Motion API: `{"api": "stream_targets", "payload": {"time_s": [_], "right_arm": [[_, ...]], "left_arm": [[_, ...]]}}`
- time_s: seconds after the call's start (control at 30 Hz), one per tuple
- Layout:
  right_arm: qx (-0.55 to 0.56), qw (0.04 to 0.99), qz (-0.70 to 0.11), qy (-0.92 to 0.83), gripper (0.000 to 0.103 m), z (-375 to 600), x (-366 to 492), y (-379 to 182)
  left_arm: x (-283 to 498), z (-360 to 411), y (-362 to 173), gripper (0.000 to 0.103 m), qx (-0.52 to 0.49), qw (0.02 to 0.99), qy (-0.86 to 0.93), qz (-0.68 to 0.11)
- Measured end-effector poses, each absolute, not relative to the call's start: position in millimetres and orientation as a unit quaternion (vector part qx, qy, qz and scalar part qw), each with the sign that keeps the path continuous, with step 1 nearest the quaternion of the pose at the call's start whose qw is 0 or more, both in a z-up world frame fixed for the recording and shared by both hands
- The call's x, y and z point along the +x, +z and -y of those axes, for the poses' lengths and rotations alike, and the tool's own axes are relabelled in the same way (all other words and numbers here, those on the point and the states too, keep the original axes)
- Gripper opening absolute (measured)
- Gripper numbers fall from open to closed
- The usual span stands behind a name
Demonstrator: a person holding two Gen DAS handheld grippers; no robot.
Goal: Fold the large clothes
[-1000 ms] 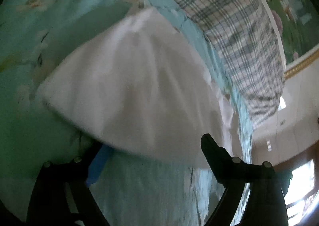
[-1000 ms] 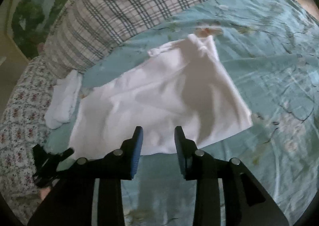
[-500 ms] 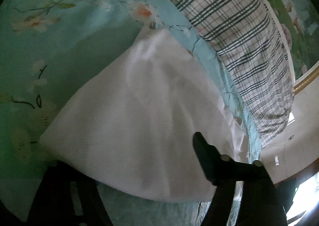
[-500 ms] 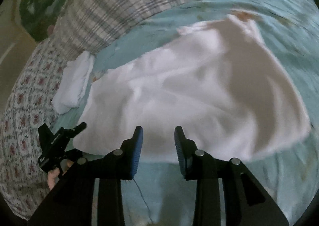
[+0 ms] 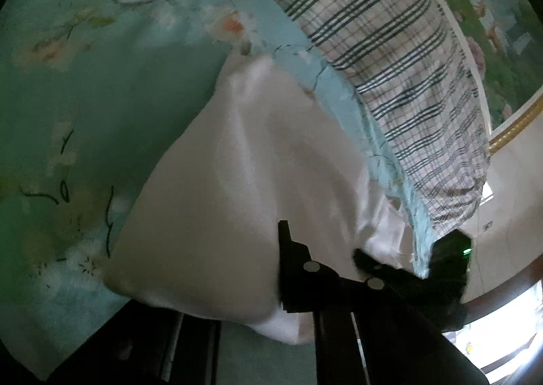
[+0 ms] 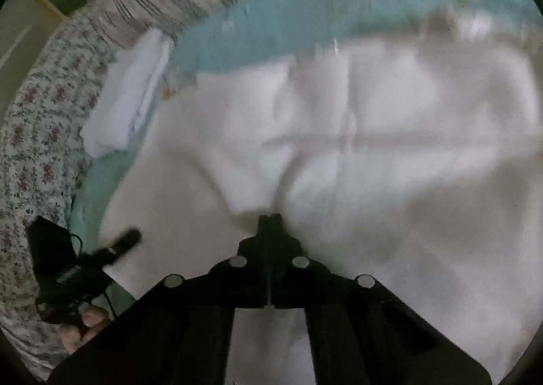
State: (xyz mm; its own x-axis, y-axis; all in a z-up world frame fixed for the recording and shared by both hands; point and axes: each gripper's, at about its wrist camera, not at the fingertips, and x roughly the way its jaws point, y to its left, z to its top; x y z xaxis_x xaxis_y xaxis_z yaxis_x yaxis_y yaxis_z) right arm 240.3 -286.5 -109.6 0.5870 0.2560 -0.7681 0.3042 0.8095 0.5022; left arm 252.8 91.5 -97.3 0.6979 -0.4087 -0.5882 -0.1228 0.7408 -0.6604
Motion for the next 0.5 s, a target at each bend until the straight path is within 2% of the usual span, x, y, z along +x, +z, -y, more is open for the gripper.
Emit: {"api": "stream_targets", "payload": {"time_s": [0.23, 0.5], "right_arm": [[0.325, 0.835, -0.445, -0.013, 0.0, 288, 235, -111], [0.412, 0.832, -0.369, -0.033, 0.003, 346, 182, -79]], "left_arm": [[245, -58, -43, 0.007, -0.286, 0.886, -0.13, -0.342], [248, 56, 18, 0.007, -0.122, 0.915, -0.223, -0.313]]}}
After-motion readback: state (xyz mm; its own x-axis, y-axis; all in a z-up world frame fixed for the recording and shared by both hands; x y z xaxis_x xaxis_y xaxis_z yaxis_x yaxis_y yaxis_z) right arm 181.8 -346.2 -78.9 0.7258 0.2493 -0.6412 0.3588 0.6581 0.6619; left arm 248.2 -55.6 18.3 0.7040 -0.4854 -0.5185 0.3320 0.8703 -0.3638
